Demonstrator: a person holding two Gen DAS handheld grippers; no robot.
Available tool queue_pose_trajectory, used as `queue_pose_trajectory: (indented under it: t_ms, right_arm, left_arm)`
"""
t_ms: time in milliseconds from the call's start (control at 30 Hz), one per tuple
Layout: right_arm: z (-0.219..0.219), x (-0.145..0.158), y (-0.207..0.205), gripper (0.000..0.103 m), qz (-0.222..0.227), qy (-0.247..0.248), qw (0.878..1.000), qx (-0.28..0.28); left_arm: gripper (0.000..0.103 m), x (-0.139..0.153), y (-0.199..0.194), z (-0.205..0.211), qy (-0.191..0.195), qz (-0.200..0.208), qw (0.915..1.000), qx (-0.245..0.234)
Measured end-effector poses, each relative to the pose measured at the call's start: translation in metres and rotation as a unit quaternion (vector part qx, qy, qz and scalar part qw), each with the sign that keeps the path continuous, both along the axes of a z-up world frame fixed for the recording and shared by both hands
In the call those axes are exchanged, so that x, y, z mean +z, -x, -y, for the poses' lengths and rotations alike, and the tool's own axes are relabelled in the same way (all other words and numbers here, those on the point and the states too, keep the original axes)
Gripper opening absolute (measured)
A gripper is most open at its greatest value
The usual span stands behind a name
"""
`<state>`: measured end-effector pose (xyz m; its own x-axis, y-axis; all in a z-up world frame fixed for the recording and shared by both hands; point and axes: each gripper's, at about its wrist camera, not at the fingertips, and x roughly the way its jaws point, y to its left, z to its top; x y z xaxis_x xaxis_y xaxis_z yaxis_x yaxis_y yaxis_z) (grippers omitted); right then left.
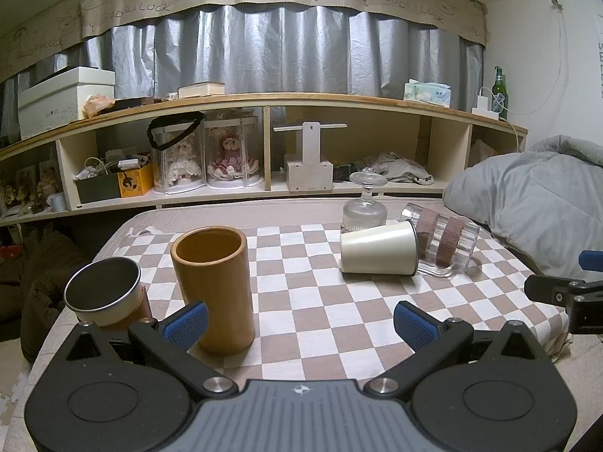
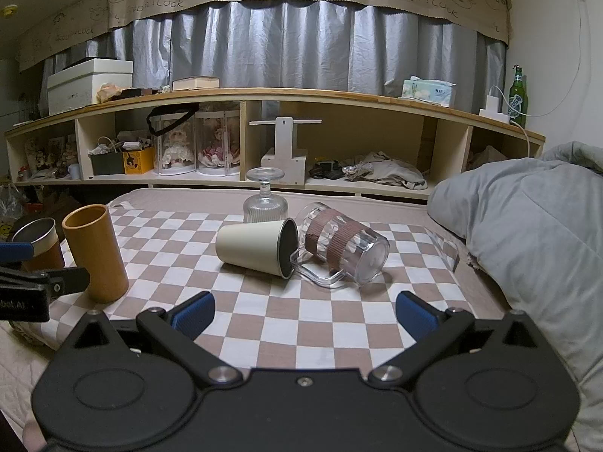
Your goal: Flip cup upright
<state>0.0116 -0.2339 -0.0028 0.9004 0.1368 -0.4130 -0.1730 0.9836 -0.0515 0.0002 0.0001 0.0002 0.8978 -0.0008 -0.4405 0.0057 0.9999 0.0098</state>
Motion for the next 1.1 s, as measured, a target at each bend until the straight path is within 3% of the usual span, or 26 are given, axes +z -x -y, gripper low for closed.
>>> queue_pose_trajectory:
  t_ms: [1100]
  right_arm:
    - [-0.0016,0.0035,0.0017,0.103,0.0,-0.001,1.0,0.0]
  left_arm:
    - [0.103,0.0002,-0.0001,-0.0002,0.0,-0.001,1.0,0.0]
